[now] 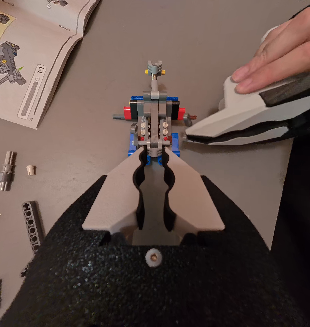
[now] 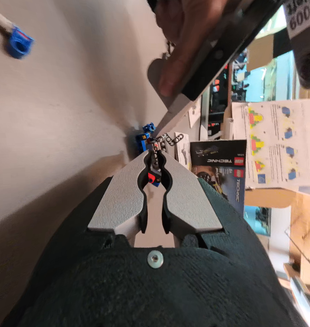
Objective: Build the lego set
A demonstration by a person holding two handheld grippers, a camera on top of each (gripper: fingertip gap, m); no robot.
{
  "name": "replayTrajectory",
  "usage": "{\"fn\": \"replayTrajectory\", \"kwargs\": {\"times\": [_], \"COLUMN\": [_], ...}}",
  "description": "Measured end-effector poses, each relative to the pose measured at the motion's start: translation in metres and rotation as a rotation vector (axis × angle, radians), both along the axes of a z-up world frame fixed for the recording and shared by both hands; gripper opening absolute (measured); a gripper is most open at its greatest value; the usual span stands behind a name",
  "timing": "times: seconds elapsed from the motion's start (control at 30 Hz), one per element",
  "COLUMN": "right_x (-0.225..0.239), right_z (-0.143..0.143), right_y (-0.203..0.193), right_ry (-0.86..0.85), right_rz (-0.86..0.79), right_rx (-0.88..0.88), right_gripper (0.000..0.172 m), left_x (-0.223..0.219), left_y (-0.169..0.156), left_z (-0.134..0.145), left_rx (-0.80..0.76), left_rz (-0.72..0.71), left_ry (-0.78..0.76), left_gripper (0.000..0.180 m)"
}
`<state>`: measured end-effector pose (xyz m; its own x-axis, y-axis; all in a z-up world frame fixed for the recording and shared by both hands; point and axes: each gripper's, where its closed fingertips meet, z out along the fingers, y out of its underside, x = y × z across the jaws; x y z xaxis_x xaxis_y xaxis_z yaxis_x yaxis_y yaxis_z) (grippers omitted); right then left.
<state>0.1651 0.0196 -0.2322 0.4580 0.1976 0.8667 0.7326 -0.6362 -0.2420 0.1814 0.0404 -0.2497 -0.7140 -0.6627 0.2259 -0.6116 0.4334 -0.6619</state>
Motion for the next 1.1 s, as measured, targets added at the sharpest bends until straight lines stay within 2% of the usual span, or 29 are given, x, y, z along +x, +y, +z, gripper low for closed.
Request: {"fn": "replayTrajectory", "kwargs": {"times": [0.1, 0.83, 0.97, 1.1], "right_x": [0.007, 0.012, 0.014, 0.018], "right_z": [0.009, -0.002, -0.003, -0.001], "right_y": [0.006, 0.01, 0.012, 0.013], "right_ry": [-0.011, -0.11, -0.142, -0.148], "right_rz": [-0.036, 0.021, -0.032, -0.096], "right_rx": [0.105, -0.021, -0.045, -0.042], "right_gripper": [0.004, 0.004, 0.004, 0.004], "left_x": [0.001, 0.002, 0.005, 0.007], "left_y": [-0.001, -0.004, -0.002, -0.001], "left_z": [0.0, -0.001, -0.001, -0.001], "left_rx": [-0.009, -0.06, 0.005, -0.005], "left_rz": [-0.001, 0.003, 0.027, 0.043], "left_ry": [-0.008, 0.007, -0.031, -0.025], "left_gripper": [0.013, 0.013, 0.013, 0.013]}}
